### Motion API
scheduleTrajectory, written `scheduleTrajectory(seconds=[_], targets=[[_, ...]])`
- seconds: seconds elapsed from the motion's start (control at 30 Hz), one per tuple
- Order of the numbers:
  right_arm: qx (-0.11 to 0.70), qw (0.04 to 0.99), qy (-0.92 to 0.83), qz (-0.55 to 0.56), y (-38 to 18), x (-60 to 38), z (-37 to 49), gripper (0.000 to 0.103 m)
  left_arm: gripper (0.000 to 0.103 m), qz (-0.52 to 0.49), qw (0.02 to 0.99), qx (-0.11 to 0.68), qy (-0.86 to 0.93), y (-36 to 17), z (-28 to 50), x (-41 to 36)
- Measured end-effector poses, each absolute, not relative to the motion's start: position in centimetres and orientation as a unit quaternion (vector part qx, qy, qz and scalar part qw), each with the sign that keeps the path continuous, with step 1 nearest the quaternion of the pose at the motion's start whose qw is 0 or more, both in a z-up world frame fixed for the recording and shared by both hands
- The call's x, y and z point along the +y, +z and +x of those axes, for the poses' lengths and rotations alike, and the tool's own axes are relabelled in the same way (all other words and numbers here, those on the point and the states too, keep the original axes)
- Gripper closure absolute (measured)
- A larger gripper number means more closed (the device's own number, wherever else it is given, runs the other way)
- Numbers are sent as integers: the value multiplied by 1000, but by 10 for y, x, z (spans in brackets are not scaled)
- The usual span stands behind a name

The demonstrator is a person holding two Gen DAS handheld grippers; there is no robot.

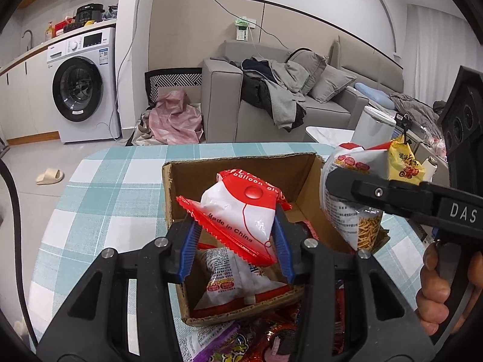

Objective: Organize snacks
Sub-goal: 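Carry both packets over the box and lower them inside, then open both grippers and withdraw them from the box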

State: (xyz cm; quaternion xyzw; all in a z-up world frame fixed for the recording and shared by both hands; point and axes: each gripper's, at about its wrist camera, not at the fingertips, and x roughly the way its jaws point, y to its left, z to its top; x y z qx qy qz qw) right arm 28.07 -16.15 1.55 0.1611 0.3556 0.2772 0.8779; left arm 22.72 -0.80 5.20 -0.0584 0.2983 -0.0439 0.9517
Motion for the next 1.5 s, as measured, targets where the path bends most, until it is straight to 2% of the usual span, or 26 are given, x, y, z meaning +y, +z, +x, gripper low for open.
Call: scheduleTrajectory(seconds=[0.73,0.77,0.83,0.9,1.03,1.1,1.13,1.2,1.5], targets=[[381,875,261,143,-2,-151,293,46,61,-38,946,321,-39,26,245,-14],[380,877,259,140,-1,-152,291,44,59,-38,946,321,-41,26,244,-14],[372,881,260,137,2,-155,286,35,49,-37,944,324,-44,29,241,-14],[365,882,265,135,6,-159,281,28,31,-37,945,321,-42,31,235,-13],[349,891,263,126,14,-167,268,16,19,-51,947,313,-58,38,219,-11],[345,891,264,128,17,-174,260,4,14,-46,947,313,-50,41,209,-10],[345,892,263,128,17,-178,256,2,12,-45,948,312,-52,42,204,-9],[345,893,259,126,18,-185,248,1,0,-48,949,306,-54,45,192,-6],[354,901,233,97,12,-206,211,0,0,-26,951,305,-49,48,137,-4]])
